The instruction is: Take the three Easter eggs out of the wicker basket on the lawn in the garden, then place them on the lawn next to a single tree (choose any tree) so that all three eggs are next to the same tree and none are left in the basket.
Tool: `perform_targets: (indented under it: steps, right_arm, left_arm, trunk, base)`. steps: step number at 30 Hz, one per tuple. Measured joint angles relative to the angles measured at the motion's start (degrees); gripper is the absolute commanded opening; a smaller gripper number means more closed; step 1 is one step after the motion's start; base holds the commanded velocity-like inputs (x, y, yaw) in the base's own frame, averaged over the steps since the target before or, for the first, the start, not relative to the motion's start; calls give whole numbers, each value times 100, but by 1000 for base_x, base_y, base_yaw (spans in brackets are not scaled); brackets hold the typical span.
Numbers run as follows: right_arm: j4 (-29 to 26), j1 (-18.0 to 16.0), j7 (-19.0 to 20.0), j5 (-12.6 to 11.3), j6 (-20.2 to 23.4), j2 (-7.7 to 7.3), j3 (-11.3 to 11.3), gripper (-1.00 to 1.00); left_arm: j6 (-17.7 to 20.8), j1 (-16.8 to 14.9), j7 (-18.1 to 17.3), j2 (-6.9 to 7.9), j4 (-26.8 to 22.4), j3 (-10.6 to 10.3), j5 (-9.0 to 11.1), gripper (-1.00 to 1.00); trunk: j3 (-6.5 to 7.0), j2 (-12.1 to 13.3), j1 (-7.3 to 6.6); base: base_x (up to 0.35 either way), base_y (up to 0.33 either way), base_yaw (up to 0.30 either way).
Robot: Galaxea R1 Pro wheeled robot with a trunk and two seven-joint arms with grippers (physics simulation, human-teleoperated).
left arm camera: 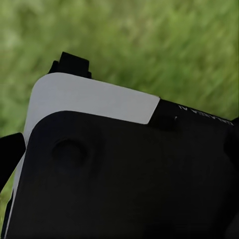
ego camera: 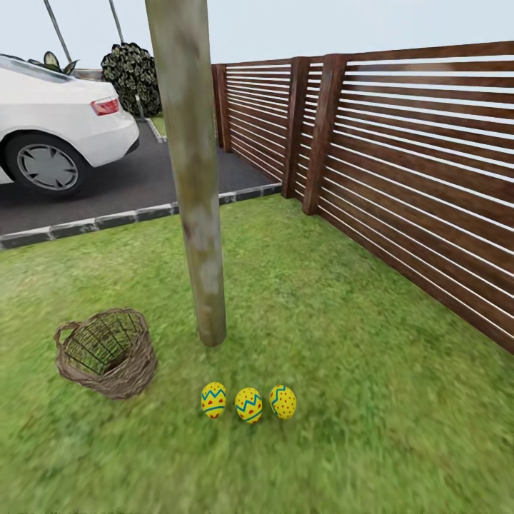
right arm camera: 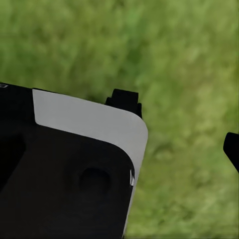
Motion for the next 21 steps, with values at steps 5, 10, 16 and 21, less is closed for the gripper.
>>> perform_targets:
  steps: [5,10,16,21]
  right_arm:
    - [8,1,-10,8,20,6,7,100]
    - [6,1,-15,-6,2,-39,1,100]
    - [7,1,-12,-8,7,-8,5,100]
    - [6,1,-8,-17,6,-14,0,100]
  left_arm:
    - [0,0,0,7,28,0,7,100]
    - [-1,0,1,47,179,-1,19,100]
    - [10,4,14,110,618,4,25,100]
    - [14,5,17,170,658,5,26,100]
  trunk:
    - [0,0,0]
    - [0,0,0]
    - [0,0,0]
    - [-1,0,0]
  base:
    - [0,0,0]
    - [0,0,0]
    - [0,0,0]
    - [0,0,0]
